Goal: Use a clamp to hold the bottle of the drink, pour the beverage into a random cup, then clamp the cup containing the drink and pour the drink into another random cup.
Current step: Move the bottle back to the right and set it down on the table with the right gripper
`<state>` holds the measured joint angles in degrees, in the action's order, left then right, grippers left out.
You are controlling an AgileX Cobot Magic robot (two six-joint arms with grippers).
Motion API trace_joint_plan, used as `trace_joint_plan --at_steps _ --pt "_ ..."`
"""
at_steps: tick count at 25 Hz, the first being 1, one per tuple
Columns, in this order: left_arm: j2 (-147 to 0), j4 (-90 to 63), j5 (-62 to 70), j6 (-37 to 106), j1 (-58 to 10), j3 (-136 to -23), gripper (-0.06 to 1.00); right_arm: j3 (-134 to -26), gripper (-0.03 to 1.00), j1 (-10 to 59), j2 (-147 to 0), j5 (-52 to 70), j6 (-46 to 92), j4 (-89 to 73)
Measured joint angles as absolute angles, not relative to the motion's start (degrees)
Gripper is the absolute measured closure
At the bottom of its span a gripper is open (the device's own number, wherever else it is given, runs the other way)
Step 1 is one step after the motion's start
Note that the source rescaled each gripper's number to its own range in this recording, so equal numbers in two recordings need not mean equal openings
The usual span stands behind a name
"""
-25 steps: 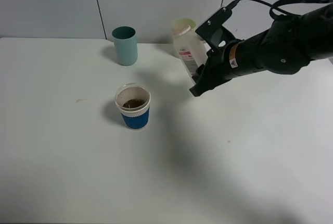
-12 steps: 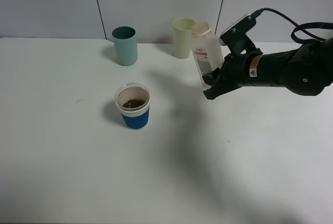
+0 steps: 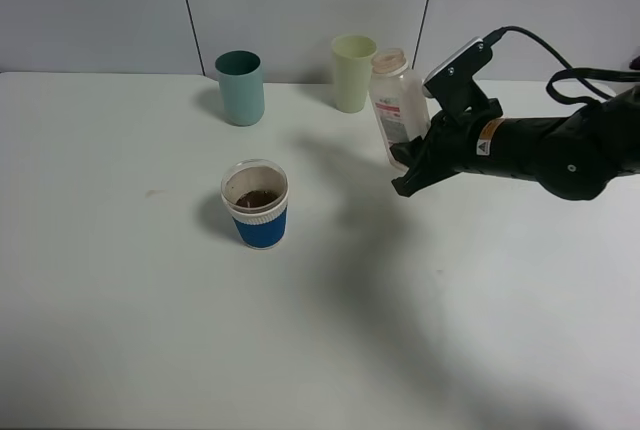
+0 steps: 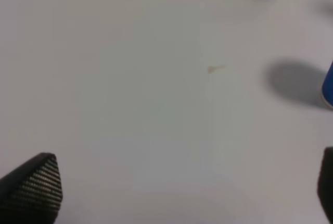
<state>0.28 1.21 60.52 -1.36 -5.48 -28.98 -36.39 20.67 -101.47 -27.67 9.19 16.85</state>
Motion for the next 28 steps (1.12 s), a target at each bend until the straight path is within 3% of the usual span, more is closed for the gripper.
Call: trace_joint_plan --at_steps 28 --pt "0.3 1.2 60.5 -1.4 -5.5 -29.0 -0.06 -36.3 0.96 20.7 -121.4 -57.5 15.1 7.8"
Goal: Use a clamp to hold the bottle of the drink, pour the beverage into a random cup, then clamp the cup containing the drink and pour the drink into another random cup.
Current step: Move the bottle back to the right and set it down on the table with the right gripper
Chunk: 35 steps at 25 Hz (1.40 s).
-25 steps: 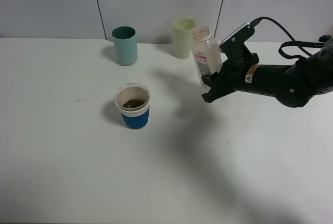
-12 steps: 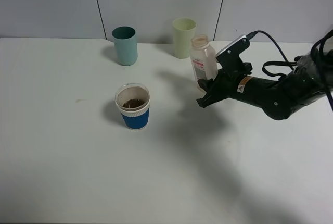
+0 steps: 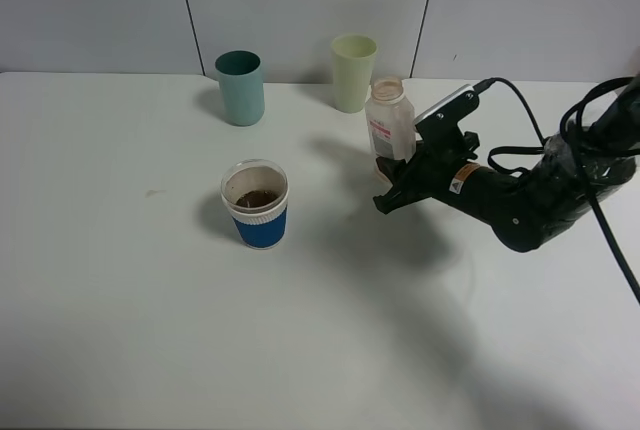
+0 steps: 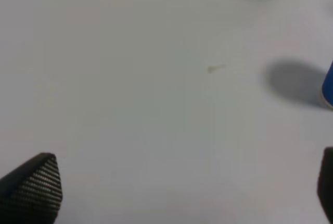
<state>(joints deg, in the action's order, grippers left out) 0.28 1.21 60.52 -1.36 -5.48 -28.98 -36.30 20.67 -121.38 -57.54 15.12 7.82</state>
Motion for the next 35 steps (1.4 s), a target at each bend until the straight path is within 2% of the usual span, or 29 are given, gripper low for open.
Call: trace_joint_plan --at_steps 5,17,35 --pt "0.3 1.2 60.5 -1.4 -5.5 -29.0 -0.06 -36.3 0.96 20.7 -124.4 -64.5 15.1 5.8" --pt "0.3 1.2 60.5 -1.4 -5.5 -29.0 -0.06 -36.2 0.97 20.7 -128.8 -72.4 14.8 0.3" --pt "0.3 1.2 60.5 -1.4 -5.5 -29.0 -0.06 -36.3 0.97 20.7 -129.4 -73.2 1.0 -4.0"
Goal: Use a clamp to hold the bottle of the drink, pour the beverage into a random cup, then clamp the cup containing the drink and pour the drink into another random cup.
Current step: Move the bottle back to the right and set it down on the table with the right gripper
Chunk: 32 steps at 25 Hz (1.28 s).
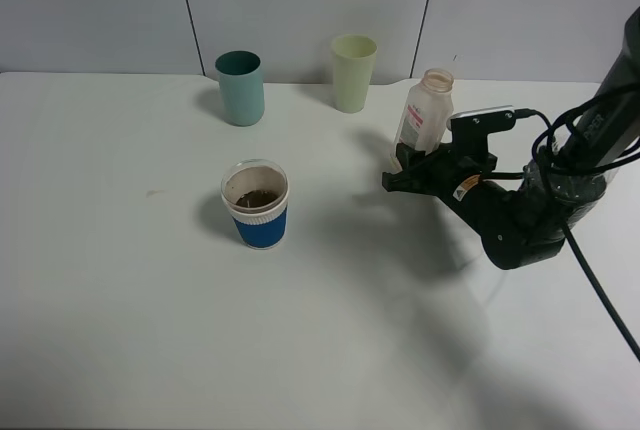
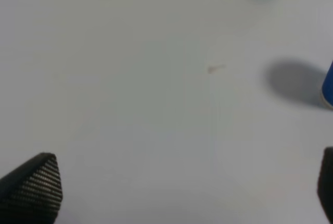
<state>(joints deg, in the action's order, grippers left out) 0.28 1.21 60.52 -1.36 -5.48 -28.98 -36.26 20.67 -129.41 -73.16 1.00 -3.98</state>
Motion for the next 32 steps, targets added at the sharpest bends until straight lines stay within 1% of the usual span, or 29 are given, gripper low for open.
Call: trace_joint_plan --at_steps 19,23,24,25,28,32 --pt "0.3 1.2 60.5 -1.4 -5.5 -29.0 -0.06 -36.3 0.96 20.7 -129.4 -73.2 0.8 -6.4" --pt "0.3 1.2 60.5 -1.4 -5.5 -29.0 -0.06 -36.3 0.87 20.7 -129.4 -73.0 0.8 -6.5" --pt "0.3 1.2 60.5 -1.4 -5.5 -29.0 -0.06 -36.3 0.87 20.7 -129.4 -73.0 0.8 -6.5" --pt "0.3 1.2 60.5 -1.4 -5.5 -29.0 -0.06 -36.3 0.84 20.7 -129.4 -71.9 0.8 -6.6" --pt "0.3 1.2 60.5 -1.4 -5.5 -29.0 -0.06 -36.3 0.82 20.7 -129.4 -70.9 0.8 -6.8" --pt "0.3 1.2 60.5 -1.4 -5.5 -29.0 -0.06 -36.3 0.72 20.7 -128.5 -70.0 0.8 -7.1"
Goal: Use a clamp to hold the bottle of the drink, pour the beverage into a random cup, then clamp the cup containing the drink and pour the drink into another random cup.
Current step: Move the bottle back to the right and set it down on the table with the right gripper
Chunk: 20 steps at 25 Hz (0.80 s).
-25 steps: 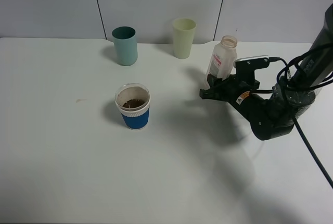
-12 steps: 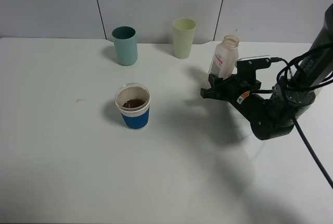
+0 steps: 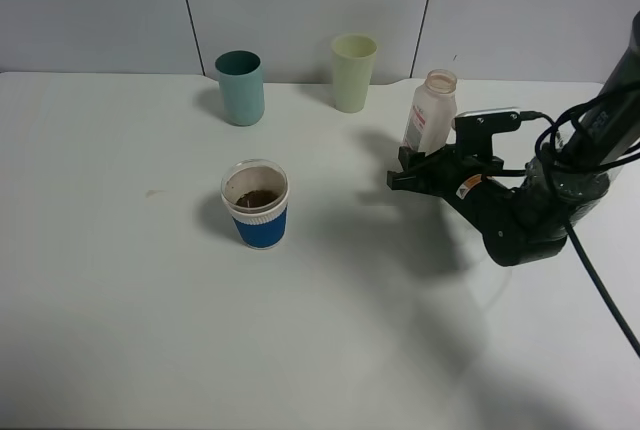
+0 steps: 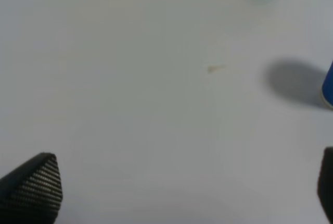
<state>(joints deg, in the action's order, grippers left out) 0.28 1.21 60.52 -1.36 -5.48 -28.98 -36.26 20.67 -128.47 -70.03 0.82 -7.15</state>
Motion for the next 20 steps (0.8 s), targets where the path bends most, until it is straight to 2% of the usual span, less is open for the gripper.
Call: trace_joint_plan --at_steps 3,4,8,10,14,20 --pt "0.3 1.2 60.5 -1.4 -5.5 -29.0 -0.06 -36.3 0.59 20.7 -127.3 -69.9 0.7 -7.3" --pt "0.3 1.2 60.5 -1.4 -5.5 -29.0 -0.06 -36.3 0.59 20.7 -127.3 -69.9 0.7 -7.3" --pt "0.3 1.2 60.5 -1.4 -5.5 -29.0 -0.06 -36.3 0.41 20.7 -126.3 -69.7 0.6 -8.3" --pt "0.3 1.2 60.5 -1.4 -5.5 -29.0 -0.06 -36.3 0.36 20.7 -125.9 -69.5 0.6 -8.4" --pt "0.3 1.2 60.5 -1.4 -5.5 -29.0 -0.06 -36.3 0.32 20.7 -123.6 -69.4 1.7 -8.5" --pt "0.3 1.2 60.5 -1.4 -5.5 -29.0 -0.06 -36.3 0.32 20.7 -121.0 -69.4 2.6 -8.5"
